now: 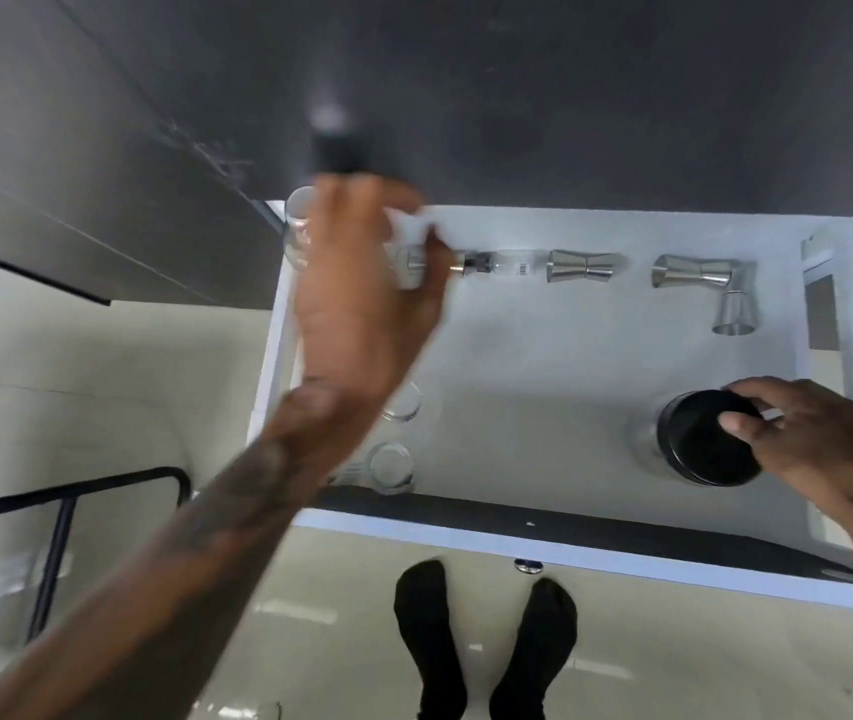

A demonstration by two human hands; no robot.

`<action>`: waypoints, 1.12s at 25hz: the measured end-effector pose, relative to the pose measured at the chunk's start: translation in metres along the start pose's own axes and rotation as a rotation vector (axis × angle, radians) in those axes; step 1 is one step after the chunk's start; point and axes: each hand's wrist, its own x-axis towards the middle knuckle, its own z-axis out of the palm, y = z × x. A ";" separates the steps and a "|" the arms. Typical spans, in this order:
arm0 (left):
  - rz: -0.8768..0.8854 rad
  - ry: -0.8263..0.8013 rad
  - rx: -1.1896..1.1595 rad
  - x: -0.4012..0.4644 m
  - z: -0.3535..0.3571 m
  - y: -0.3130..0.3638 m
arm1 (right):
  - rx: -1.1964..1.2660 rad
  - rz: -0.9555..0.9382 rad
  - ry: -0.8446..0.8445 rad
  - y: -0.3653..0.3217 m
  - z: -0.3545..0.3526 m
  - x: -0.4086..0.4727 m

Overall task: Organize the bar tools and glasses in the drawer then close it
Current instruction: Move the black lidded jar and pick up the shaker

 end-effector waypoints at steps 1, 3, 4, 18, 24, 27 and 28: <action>-0.029 0.080 0.055 0.008 -0.021 -0.016 | 0.002 0.010 0.008 0.001 0.002 -0.001; -0.222 -0.055 0.236 0.016 -0.039 -0.042 | 0.009 0.022 -0.006 -0.002 0.002 -0.003; -0.356 -0.178 0.275 0.016 -0.035 -0.052 | 0.011 0.028 -0.020 -0.004 0.000 -0.004; -0.510 -0.042 -0.093 0.010 -0.040 -0.018 | 0.671 -0.266 0.226 -0.066 -0.025 -0.024; -1.244 -0.224 -0.846 -0.061 -0.007 0.044 | 1.463 0.122 -0.413 -0.104 0.002 -0.023; -1.584 -0.229 -1.065 -0.092 0.018 0.056 | 1.449 0.186 -0.312 -0.080 0.016 -0.027; -1.646 -0.229 -1.107 -0.099 0.024 0.057 | 1.362 0.199 -0.269 -0.074 0.022 -0.028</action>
